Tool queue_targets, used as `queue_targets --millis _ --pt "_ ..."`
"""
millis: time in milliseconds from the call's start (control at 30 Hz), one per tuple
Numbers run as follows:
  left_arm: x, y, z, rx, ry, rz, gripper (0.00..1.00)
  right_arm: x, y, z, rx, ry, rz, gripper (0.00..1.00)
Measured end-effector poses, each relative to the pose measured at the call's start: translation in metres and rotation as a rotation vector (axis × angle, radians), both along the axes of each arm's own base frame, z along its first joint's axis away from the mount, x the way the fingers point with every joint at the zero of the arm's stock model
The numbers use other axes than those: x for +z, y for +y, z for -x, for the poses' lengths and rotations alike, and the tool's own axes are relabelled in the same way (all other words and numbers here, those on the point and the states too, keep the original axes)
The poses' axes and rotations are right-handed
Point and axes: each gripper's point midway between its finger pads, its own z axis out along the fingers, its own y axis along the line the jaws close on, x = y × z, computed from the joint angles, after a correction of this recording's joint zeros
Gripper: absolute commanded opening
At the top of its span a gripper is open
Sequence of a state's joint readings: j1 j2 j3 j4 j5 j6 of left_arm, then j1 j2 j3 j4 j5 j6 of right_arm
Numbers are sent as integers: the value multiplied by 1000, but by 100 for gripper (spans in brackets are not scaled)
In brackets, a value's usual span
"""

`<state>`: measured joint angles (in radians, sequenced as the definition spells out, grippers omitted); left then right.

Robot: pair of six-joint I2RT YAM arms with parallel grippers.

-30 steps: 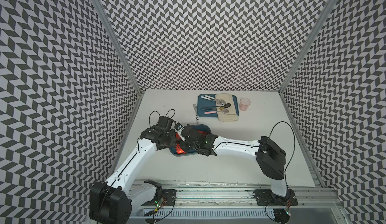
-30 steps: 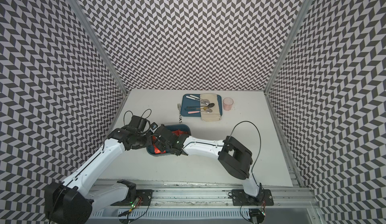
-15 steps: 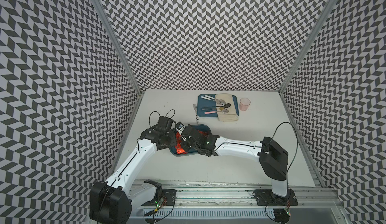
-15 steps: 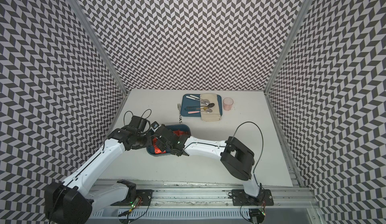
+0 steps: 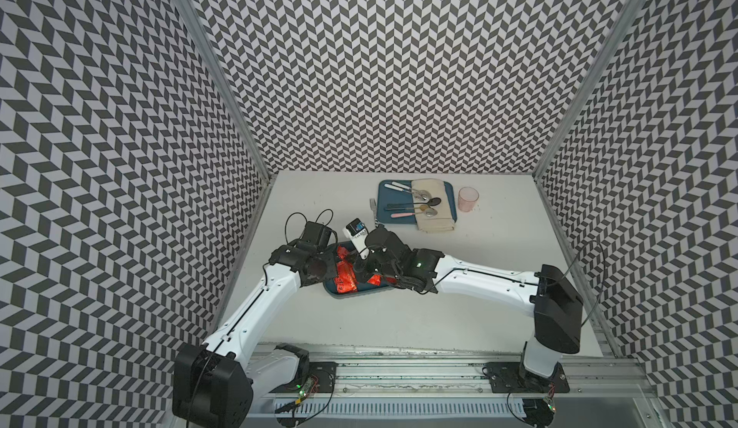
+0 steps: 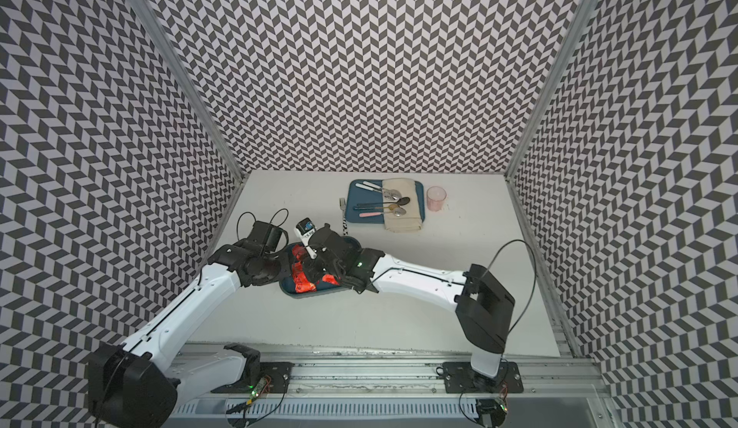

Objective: Take the tea bags out of the storage box
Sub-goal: Pick up the tea bag from the storage box, then place the tea bag at the center of the board.

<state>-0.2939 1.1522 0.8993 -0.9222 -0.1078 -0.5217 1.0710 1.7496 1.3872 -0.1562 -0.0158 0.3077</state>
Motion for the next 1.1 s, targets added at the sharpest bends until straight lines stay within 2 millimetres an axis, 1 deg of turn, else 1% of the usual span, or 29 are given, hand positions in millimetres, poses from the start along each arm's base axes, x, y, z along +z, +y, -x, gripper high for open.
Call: queue_targets --millis 33,133,233,300,333,400,433,500,567,667,700,767,867,967,1100 --pt "0 1 0 4 -1 -2 0 4 -3 1 4 20 -22 0" --pt "0 3 -1 14 -2 -3 0 16 -23 0 -16 80 -80 0" --pt "0 5 -1 22 -2 -4 0 19 -56 -11 -86 122 -116 0" --pt "0 6 -1 26 -2 -4 0 15 -85 -27 -169 136 -120 0" --pt "0 6 -1 27 -2 -5 0 12 -99 -37 -216 141 -116 0" --pt "0 8 -2 32 -2 -5 0 -2 -133 -60 -337 148 -86 0" --pt "0 8 -2 34 -2 -5 0 -9 -145 -68 -385 149 -70 0" --pt "0 11 -2 45 -4 -8 0 -28 -176 -86 -504 153 -10 0" --pt "0 14 -3 61 -5 -12 0 -47 -195 -95 -586 163 56 0" --pt "1 21 -4 92 -7 -18 0 -76 -202 -105 -657 188 152 0" --pt "1 24 -4 102 -8 -20 0 -89 -203 -110 -679 201 188 0" --pt "1 28 -5 118 -9 -22 0 -109 -202 -116 -704 222 241 0" --pt "2 33 -5 136 -14 -31 0 -135 -201 -122 -731 248 295 0" --pt "3 34 -5 143 -21 -34 0 -151 -201 -124 -751 263 329 0" --pt "4 34 -5 144 -25 -34 0 -159 -196 -126 -761 267 343 0"
